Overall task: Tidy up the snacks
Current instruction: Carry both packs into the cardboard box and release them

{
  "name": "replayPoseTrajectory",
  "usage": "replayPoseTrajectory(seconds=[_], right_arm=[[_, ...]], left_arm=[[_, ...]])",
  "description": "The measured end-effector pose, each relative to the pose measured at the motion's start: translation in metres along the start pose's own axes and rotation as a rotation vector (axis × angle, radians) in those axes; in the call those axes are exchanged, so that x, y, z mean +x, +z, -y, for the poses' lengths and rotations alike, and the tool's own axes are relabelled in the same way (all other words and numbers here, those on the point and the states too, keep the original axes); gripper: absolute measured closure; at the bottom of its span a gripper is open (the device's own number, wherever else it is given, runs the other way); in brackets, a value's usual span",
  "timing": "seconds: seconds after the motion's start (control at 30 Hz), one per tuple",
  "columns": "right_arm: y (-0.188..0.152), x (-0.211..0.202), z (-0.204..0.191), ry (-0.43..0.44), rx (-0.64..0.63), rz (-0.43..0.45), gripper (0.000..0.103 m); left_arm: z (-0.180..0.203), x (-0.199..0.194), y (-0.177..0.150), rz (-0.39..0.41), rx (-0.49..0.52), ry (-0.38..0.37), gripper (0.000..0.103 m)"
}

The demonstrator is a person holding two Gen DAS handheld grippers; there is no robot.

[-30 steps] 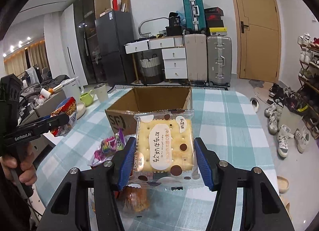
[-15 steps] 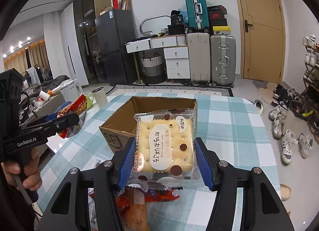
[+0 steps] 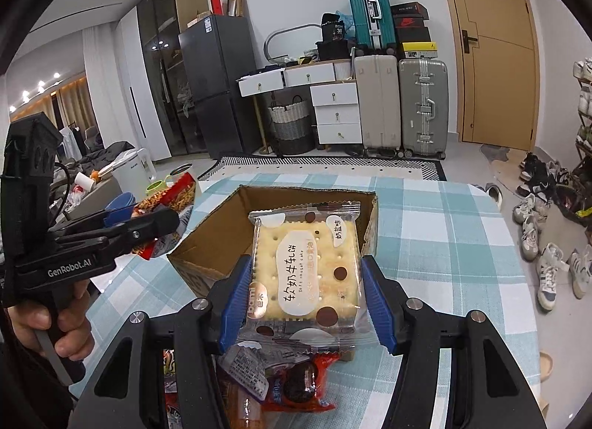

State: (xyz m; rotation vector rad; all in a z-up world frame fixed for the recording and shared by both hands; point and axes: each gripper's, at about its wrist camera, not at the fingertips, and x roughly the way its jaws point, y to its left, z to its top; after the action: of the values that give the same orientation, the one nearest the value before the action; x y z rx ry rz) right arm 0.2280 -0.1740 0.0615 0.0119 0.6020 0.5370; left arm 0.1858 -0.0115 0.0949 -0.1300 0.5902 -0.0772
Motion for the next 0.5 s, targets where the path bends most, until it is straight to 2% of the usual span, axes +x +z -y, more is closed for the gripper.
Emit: replayPoseTrajectory(seconds=[0.5], right_arm=[[0.008,0.033,0.006,0.027,-0.02,-0.014,0.045]], left_arm=[[0.014,0.061,0.012,-0.034,0.035,-0.012,0.044]])
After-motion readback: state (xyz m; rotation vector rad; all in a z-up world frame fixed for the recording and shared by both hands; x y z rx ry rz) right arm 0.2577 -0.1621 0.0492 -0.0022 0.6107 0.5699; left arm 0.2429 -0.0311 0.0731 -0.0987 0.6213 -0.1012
